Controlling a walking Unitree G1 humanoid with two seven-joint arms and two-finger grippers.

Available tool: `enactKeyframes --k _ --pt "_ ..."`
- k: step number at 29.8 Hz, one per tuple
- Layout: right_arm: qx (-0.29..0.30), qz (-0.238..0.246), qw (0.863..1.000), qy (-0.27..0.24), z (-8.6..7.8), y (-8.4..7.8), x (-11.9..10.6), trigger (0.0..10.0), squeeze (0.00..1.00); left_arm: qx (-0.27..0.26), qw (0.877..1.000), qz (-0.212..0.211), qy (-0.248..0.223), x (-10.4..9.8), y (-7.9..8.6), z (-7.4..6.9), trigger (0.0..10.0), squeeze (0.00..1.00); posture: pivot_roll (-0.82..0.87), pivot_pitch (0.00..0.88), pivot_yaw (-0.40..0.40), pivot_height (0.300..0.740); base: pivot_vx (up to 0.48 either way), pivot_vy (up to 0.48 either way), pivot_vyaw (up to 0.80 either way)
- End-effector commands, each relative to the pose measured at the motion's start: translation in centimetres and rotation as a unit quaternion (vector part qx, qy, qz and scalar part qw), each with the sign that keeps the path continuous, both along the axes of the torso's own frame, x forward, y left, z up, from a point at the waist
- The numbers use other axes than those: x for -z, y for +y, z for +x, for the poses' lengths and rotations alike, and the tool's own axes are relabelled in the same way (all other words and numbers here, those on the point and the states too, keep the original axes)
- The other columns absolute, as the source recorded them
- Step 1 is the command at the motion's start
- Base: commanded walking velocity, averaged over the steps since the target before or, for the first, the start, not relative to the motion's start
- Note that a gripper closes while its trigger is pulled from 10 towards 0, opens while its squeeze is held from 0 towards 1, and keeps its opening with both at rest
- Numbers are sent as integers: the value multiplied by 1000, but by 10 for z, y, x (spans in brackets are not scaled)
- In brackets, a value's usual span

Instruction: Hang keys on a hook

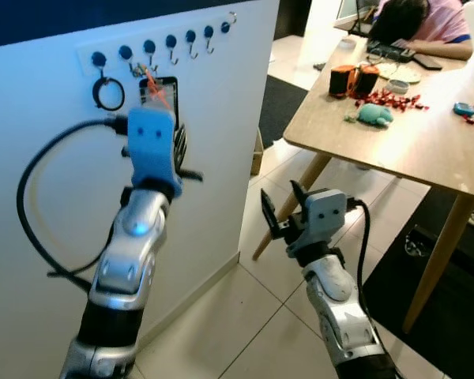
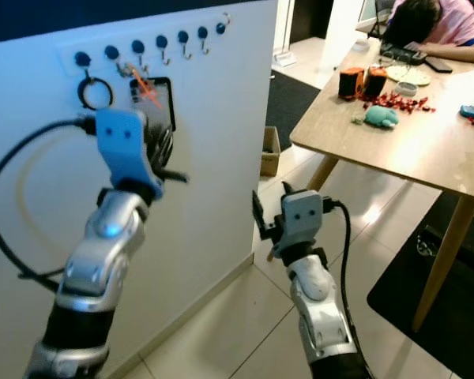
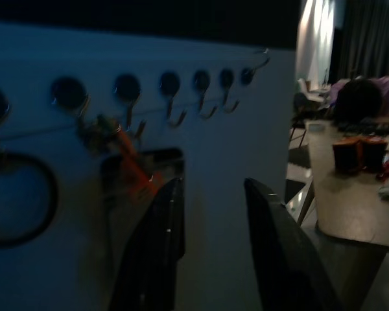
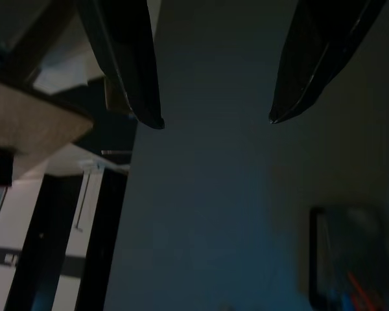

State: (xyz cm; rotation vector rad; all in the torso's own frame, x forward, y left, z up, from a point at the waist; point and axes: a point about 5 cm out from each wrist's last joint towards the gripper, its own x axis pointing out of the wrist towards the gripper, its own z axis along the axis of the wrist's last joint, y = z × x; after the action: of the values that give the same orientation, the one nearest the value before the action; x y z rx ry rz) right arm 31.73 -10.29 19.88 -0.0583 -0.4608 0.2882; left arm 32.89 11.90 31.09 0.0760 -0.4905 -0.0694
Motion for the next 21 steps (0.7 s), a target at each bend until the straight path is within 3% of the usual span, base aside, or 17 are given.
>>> enactKeyframes --k 1,7,8,13,21 --pt "4 2 1000 9 0 -2 4 10000 0 -10 1000 -2 14 6 1 6 10000 1000 121 186 -7 740 0 0 0" --pt "1 4 1000 6 0 0 2 10000 0 -9 1000 -8 18 -1 1 13 10000 1000 119 186 -2 740 0 0 0" --pt "1 4 1000 6 -1 0 2 10000 0 -7 1000 -10 29 0 -2 19 10000 0 119 188 1 740 0 0 0" --pt "1 6 1000 5 -1 2 2 10000 0 -27 998 -23 58 3 -4 32 10000 0 116 192 4 740 0 0 0" --pt "-2 7 1000 3 0 3 0 10000 0 -58 996 -46 55 -8 4 45 10000 0 111 191 6 740 0 0 0"
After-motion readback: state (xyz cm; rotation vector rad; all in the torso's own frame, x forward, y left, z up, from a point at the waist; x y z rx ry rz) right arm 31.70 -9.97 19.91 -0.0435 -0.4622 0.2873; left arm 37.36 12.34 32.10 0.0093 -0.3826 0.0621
